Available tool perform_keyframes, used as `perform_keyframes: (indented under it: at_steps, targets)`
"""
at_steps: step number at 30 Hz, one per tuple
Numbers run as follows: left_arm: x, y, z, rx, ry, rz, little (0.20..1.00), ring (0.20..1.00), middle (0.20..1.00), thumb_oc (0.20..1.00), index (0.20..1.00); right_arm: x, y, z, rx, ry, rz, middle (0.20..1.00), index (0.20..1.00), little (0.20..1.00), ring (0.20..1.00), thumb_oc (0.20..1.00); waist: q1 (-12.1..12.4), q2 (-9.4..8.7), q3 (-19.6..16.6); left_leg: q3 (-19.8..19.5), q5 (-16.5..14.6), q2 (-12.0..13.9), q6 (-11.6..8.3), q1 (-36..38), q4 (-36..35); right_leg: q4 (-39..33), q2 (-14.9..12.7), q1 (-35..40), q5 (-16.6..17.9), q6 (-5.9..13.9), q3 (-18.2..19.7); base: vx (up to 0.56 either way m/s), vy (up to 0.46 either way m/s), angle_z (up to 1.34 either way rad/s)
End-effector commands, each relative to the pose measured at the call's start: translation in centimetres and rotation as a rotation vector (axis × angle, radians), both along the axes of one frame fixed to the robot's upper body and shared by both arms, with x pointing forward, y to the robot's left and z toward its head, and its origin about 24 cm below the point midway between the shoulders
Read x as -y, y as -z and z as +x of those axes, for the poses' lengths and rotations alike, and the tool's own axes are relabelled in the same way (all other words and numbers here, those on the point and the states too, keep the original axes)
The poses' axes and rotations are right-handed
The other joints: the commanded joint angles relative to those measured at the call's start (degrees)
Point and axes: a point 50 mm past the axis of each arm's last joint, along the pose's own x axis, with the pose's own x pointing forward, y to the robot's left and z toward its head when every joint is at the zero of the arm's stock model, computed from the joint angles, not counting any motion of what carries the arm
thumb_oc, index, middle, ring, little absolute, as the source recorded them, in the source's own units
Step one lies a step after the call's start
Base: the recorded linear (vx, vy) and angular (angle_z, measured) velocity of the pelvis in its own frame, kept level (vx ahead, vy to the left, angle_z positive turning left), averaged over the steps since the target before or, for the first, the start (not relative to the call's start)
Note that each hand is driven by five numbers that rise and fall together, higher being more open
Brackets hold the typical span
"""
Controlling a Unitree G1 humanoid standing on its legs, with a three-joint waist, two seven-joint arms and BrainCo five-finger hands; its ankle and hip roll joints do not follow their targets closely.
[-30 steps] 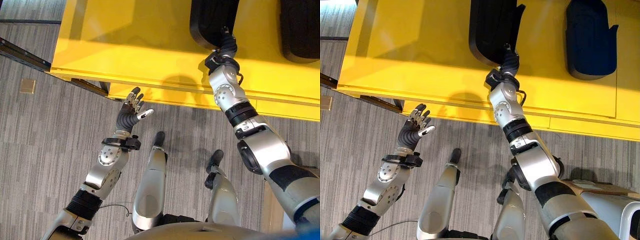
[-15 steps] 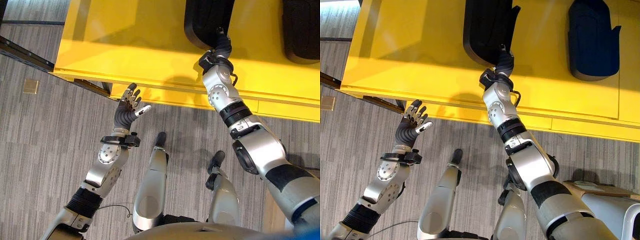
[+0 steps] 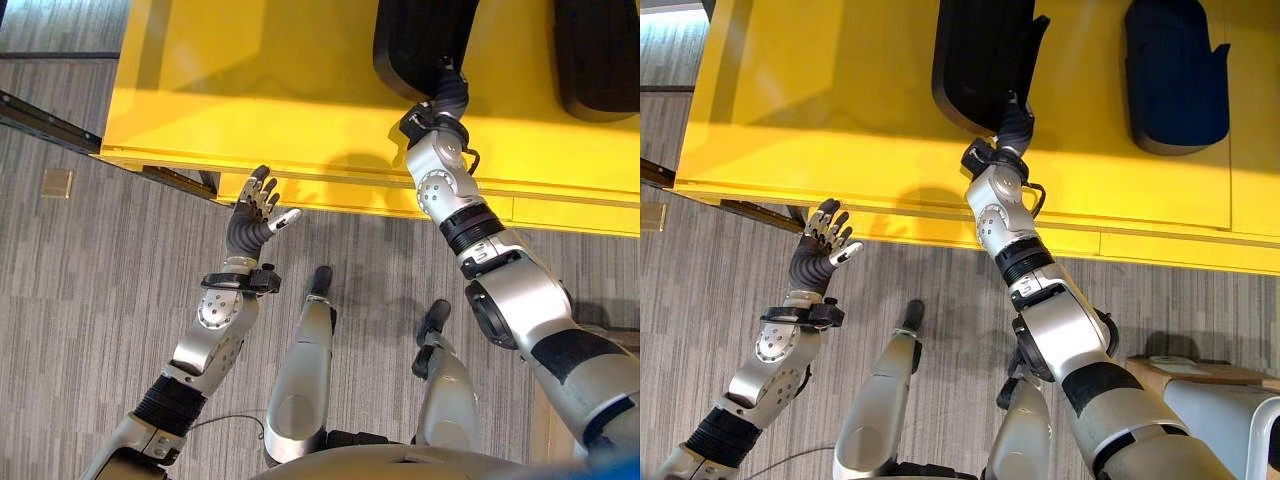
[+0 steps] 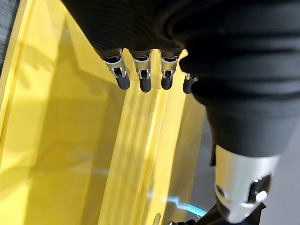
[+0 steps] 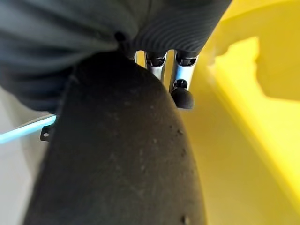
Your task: Move parts from the plastic box to the shelf.
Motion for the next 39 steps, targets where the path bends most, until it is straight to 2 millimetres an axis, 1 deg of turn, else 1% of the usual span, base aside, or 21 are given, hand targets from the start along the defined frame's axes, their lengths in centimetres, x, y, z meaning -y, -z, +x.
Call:
perform_keyframes:
  at_steps: [1,5,10,19,20,21,22,25,35,39]
  targets:
    - [0.3,-2.6,-0.7,0.143,0.016,-0.007,1.000,1.000,1.000,1.000,1.000,1.9,0.2,-0.4,0.041,0.070,0.045,0.200,0.200,0.200,0.200,0.200,1.16,0.64,0.13,2.97,2.11,2.98,0.46,-0.65,-3.89,6.21,-1.68,5.34,-4.87,0.99,0.45,0.01,-0.018,-0.04]
    - [0.2,-2.5,-0.6,0.139,0.007,-0.009,1.000,1.000,1.000,1.000,1.000,1.8,0.6,-0.5,0.033,0.070,0.057,0.200,0.200,0.200,0.200,0.200,1.01,0.67,0.24,3.02,2.20,3.13,0.41,-0.55,-4.01,6.36,-1.57,5.37,-5.08,0.97,0.28,0.00,0.000,0.00]
    - [0.1,-2.4,-0.7,0.136,0.002,-0.010,1.000,1.000,1.000,1.000,1.000,2.2,1.1,-0.6,0.022,0.088,0.071,0.200,0.200,0.200,0.200,0.200,0.80,0.59,0.22,3.09,2.31,3.28,0.31,-0.34,-4.40,6.29,-1.50,5.42,-5.12,0.98,0.35,0.00,0.000,0.00]
    - [0.0,-2.6,-0.6,0.141,-0.010,-0.011,1.000,1.000,1.000,1.000,1.000,2.2,1.1,-0.7,0.028,0.090,0.058,0.200,0.200,0.200,0.200,0.200,0.40,0.30,0.46,3.21,2.40,3.49,0.33,-0.55,-4.36,6.06,-1.26,5.41,-5.02,0.90,0.38,0.00,0.000,0.00]
    - [0.0,-2.6,-0.6,0.142,-0.011,-0.012,1.000,1.000,1.000,1.000,1.000,2.1,1.0,-0.7,0.034,0.082,0.047,0.464,0.464,0.464,0.464,0.464,0.36,0.25,0.49,3.20,2.43,3.48,0.33,-0.56,-4.40,5.97,-1.26,5.45,-4.95,0.91,0.36,0.00,0.000,0.00]
    - [-0.1,-2.6,-0.7,0.144,-0.012,-0.012,1.000,1.000,1.000,1.000,1.000,2.0,1.0,-0.7,0.041,0.073,0.033,0.551,0.551,0.551,0.551,0.551,0.35,0.20,0.52,3.21,2.46,3.46,0.34,-0.57,-4.42,5.91,-1.25,5.47,-4.91,0.89,0.35,0.00,0.000,0.00]
    - [-0.1,-2.6,-0.7,0.146,-0.011,-0.015,1.000,1.000,1.000,1.000,1.000,2.0,1.0,-0.7,0.044,0.066,0.019,1.000,1.000,1.000,1.000,1.000,0.34,0.18,0.55,3.23,2.49,3.46,0.34,-0.51,-4.55,5.85,-1.26,5.50,-4.87,0.90,0.37,0.00,0.000,0.00]
    - [-0.1,-2.7,-0.6,0.153,-0.014,-0.016,1.000,1.000,1.000,1.000,1.000,1.9,0.8,-0.7,0.052,0.064,-0.025,1.000,1.000,1.000,1.000,1.000,0.24,0.07,0.63,3.31,2.45,3.46,0.38,-0.39,-4.67,5.79,-1.25,5.46,-4.82,0.94,0.43,0.00,0.000,0.00]
    - [-0.3,-2.9,-0.6,0.167,-0.037,-0.018,1.000,1.000,1.000,1.000,1.000,2.4,0.4,-1.0,0.080,0.108,-0.150,1.000,1.000,1.000,1.000,1.000,-0.12,-0.33,0.94,3.28,2.45,3.37,0.62,-0.74,-4.39,5.67,-1.21,5.64,-4.33,0.97,0.24,0.00,0.000,0.00]
    - [-0.4,-3.0,-0.6,0.170,-0.042,-0.017,1.000,1.000,1.000,1.000,1.000,2.5,0.2,-1.2,0.098,0.115,-0.150,1.000,1.000,1.000,1.000,1.000,-0.23,-0.52,0.95,3.36,2.43,3.47,0.66,-0.75,-4.38,5.63,-1.19,5.58,-4.22,1.00,0.23,0.00,0.000,0.00]
